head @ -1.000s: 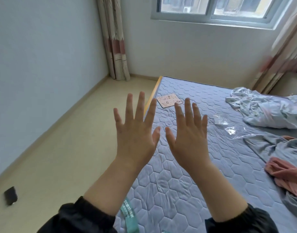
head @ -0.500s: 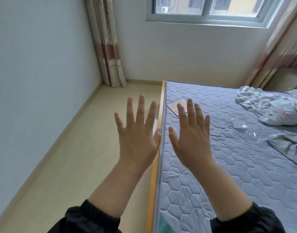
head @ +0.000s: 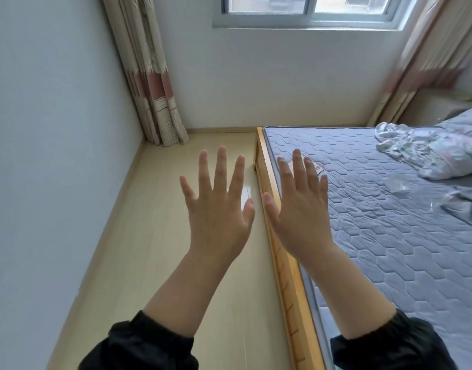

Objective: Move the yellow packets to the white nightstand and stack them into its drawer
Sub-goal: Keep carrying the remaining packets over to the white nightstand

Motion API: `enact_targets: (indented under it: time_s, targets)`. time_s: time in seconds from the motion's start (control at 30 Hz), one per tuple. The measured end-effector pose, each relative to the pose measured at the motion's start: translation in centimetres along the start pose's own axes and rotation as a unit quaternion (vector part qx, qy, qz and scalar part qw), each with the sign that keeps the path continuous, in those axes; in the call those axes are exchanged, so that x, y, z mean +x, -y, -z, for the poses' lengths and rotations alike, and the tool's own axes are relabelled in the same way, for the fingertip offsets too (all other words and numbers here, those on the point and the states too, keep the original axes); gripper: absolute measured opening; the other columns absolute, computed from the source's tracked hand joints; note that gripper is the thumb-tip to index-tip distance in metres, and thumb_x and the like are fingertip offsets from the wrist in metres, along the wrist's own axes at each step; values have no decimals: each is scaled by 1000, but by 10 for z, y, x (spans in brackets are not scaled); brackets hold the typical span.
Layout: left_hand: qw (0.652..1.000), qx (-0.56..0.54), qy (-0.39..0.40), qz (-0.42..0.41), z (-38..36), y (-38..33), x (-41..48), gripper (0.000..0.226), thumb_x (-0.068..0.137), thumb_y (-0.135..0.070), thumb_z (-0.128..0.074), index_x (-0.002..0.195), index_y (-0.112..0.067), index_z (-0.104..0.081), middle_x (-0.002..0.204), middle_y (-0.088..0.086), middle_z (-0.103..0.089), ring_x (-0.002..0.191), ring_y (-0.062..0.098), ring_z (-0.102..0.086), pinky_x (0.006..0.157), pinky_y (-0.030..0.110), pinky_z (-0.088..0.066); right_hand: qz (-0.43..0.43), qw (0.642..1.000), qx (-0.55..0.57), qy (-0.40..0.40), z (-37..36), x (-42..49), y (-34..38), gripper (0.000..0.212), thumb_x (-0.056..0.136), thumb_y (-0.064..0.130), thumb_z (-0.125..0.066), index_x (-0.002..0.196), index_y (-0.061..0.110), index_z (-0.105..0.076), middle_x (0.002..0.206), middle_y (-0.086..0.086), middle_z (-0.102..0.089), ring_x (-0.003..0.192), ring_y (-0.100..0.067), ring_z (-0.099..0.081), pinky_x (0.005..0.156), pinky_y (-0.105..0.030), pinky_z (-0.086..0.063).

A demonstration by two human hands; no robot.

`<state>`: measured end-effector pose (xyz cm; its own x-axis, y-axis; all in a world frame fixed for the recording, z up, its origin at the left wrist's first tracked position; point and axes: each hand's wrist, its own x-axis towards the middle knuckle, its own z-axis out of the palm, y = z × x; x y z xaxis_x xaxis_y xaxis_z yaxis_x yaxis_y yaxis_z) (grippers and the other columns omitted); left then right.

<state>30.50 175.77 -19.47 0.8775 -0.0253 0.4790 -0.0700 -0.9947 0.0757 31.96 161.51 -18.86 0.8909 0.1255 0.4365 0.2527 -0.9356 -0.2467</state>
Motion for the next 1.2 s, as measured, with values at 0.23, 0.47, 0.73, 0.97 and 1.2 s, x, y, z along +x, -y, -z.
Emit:
enact_targets:
  time_s: [0.23,0.47,0.73,0.97,1.2]
  targets:
    - [999,-1,11,-41,-65,39,97,67,89,-44,-35,151,-21,-23,159,11,-18,146,37,-13,105,68,-21,-20,1000,-12,-20,-65,96,-7,67,90,46,-27,147,12,-28,158,-13,-18,144,-32,-17,114,-54,-14]
    - [998,24,13,-51,-162,66,261,69,88,-47,-29,151,-20,-19,159,12,-16,146,38,-12,106,67,-19,11,998,-56,-14,-150,267,-61,65,90,45,-28,147,13,-29,158,-12,-18,144,-31,-15,114,-53,-12]
    - [998,5,29,-49,-246,116,432,68,89,-48,-28,151,-21,-18,159,12,-15,146,37,-10,106,67,-19,13,998,-67,13,-226,446,-82,66,90,46,-28,147,13,-28,157,-13,-18,144,-31,-14,114,-53,-11]
    - [998,-3,14,-67,-334,210,586,68,88,-47,-30,150,-20,-21,159,11,-14,146,37,-9,106,69,-18,13,997,-72,-1,-325,606,-48,68,90,49,-25,149,15,-23,159,-10,-13,146,-29,-10,115,-50,-6]
    - [992,-6,18,-125,-386,298,766,68,89,-47,-31,150,-20,-22,160,11,-14,146,36,-8,105,69,-17,-40,996,-84,-14,-391,784,-13,68,90,49,-27,149,16,-22,159,-10,-13,146,-28,-11,116,-52,-10]
